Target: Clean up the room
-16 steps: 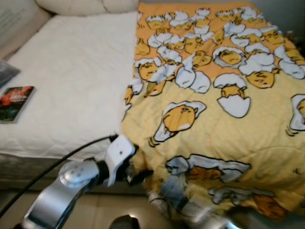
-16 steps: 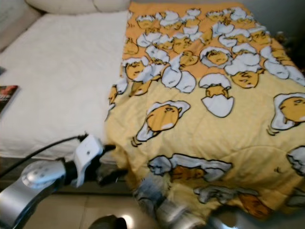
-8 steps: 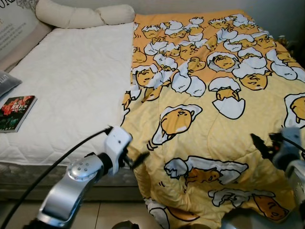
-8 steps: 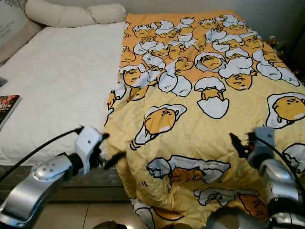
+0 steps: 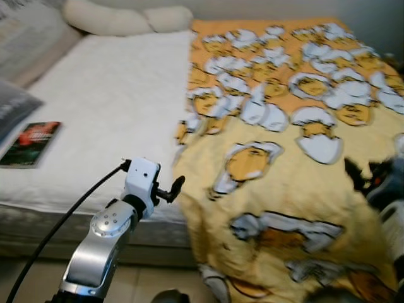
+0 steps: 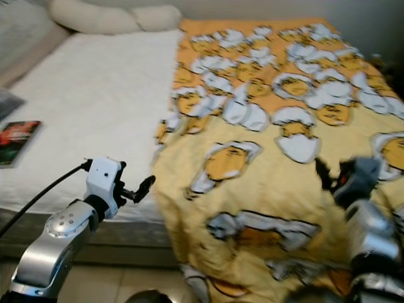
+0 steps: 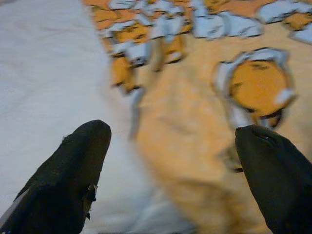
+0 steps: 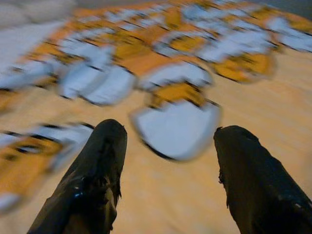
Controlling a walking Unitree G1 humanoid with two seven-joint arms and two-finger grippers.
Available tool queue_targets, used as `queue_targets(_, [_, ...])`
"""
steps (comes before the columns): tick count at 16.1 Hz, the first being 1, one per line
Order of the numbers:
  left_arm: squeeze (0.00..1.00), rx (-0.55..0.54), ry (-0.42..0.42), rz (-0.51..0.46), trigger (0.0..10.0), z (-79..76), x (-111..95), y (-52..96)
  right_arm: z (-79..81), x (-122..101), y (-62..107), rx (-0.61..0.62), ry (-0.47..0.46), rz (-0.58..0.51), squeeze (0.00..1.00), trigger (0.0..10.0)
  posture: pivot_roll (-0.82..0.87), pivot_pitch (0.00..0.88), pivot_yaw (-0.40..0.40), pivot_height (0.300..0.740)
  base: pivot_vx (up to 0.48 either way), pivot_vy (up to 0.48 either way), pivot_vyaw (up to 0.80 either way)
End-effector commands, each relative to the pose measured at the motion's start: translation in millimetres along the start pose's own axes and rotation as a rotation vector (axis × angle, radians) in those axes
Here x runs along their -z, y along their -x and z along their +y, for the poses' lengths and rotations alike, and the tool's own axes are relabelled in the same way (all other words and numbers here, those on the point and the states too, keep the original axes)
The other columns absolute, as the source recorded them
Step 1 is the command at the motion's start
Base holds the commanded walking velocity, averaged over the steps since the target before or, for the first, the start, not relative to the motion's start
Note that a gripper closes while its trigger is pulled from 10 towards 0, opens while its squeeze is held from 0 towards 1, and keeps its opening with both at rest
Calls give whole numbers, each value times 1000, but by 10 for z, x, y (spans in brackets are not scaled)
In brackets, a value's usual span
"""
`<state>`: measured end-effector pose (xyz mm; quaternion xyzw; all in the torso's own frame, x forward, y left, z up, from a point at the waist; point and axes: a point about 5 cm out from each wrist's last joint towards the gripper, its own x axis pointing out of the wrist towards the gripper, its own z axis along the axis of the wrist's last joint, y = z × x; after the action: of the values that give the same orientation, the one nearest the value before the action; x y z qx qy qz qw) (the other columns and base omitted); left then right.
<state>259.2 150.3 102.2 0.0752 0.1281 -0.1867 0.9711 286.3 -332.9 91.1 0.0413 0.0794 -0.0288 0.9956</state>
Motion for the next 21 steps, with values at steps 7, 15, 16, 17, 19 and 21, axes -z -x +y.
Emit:
queue_targets(7, [0, -50, -26, -9, 10000, 79, -20, -41, 1616, 633, 105, -110, 31, 32, 0, 10000, -64, 0, 54, 740, 0, 442, 0])
queue_targets(15, [0, -77, -72, -17, 10000, 120, -24, -86, 1467, 410, 111, -45, 119, 16, 0, 10000, -55, 0, 48, 740, 0, -169, 0])
queue_targets(16, [0, -101, -52, -19, 10000, 148, -20, -75, 1496, 400, 122, -54, 126, 12, 0, 10000, -53, 0, 45, 740, 0, 0, 0])
queue_targets(17, [0, -111, -52, -22, 10000, 159, -22, -71, 1510, 399, 126, -59, 130, 11, 0, 10000, -52, 0, 44, 740, 0, 0, 0])
queue_targets(19, [0, -136, -48, -29, 10000, 191, -28, -66, 1572, 408, 136, -92, 147, 18, 0, 10000, -48, 0, 38, 740, 0, 0, 0])
queue_targets(21, [0, -141, -24, -45, 10000, 206, -38, -63, 1663, 410, 143, -168, 152, 38, 0, 10000, -46, 0, 35, 740, 0, 0, 0])
